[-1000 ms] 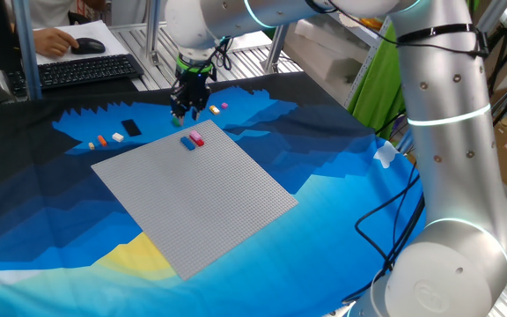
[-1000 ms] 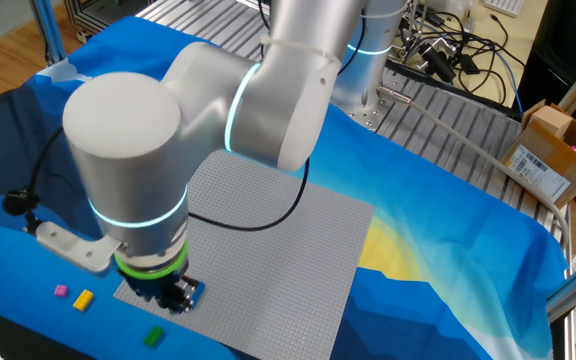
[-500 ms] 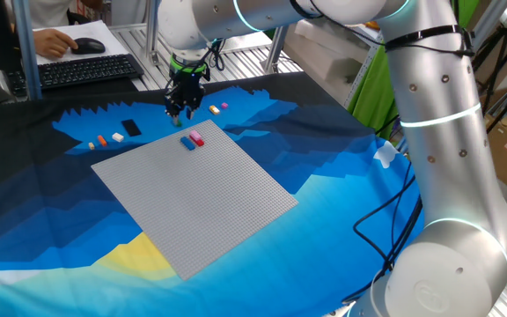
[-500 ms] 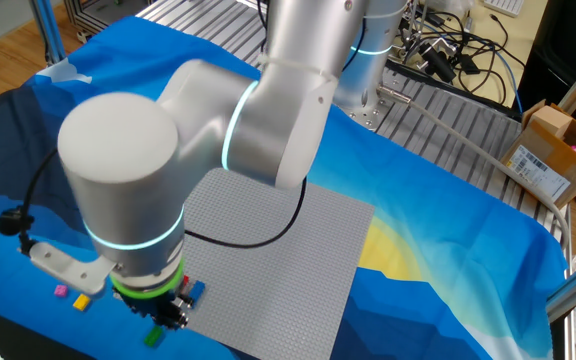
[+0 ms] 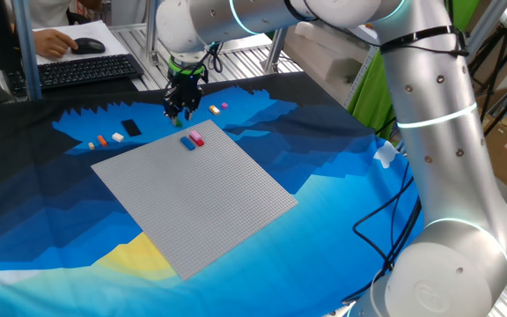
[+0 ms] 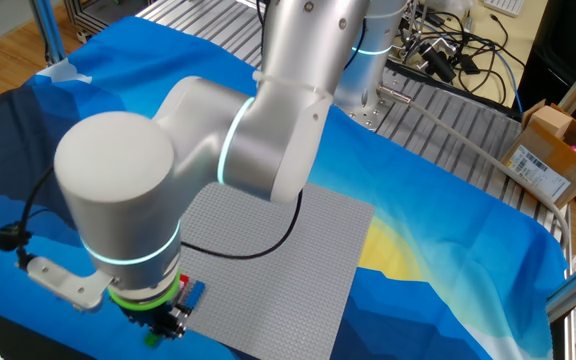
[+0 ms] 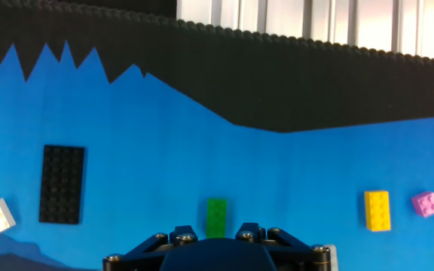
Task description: Stack small Lego blocks randomly, one at a time
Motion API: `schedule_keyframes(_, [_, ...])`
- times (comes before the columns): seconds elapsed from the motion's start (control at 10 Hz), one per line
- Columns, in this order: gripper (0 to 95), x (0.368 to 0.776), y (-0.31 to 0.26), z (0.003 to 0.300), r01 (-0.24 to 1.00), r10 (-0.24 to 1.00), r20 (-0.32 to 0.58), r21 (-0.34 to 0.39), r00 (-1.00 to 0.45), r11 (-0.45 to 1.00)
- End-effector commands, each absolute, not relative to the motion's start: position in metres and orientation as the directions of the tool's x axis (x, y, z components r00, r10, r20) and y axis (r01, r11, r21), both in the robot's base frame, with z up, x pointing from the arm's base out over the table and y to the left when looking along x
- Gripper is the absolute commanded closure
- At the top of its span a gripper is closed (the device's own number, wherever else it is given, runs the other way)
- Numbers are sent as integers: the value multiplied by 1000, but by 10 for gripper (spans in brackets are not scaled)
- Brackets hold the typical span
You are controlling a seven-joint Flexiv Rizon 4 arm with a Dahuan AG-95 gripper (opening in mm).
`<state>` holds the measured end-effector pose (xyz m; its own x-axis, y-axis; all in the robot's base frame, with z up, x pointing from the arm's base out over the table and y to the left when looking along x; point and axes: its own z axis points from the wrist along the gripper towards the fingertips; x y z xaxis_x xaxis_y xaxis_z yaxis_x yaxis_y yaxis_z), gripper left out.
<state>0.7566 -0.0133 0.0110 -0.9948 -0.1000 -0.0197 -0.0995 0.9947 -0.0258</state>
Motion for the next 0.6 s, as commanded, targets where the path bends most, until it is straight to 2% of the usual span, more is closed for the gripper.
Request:
schedule_keyframes(0.1, [570, 756, -13, 9, -98, -99, -26, -27, -995, 995])
schedule_keyframes(0.5, [570, 757, -13, 8, -102, -103, -26, -25, -994, 994])
schedule_keyframes(0.6, [760, 757, -13, 8, -102, -102, -26, -25, -994, 995])
